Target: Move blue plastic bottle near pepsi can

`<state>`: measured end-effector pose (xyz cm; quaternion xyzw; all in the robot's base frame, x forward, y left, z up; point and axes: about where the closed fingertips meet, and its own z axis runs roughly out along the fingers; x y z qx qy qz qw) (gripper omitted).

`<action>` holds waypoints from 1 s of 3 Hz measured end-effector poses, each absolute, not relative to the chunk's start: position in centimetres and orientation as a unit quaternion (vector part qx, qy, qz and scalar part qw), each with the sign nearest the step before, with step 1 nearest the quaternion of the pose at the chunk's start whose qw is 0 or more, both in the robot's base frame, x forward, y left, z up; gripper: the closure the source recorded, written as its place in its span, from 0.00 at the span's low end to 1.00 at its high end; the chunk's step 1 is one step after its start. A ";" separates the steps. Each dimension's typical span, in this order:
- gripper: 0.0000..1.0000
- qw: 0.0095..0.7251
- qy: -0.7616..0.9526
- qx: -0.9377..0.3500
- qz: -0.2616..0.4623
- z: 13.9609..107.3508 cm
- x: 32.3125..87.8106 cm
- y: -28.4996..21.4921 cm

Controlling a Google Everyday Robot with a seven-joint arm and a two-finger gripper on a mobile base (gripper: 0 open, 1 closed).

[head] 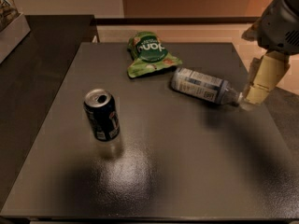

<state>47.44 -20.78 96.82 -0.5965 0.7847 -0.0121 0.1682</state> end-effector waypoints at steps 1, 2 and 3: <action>0.00 0.173 0.793 -0.585 0.006 95.9 50.5 -20.2; 0.00 0.170 0.801 -0.574 0.016 94.5 53.3 -19.3; 0.00 0.161 0.812 -0.561 0.024 92.5 54.9 -18.4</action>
Offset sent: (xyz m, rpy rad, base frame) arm 0.0921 0.0240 -0.0417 0.0707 0.0748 -0.0789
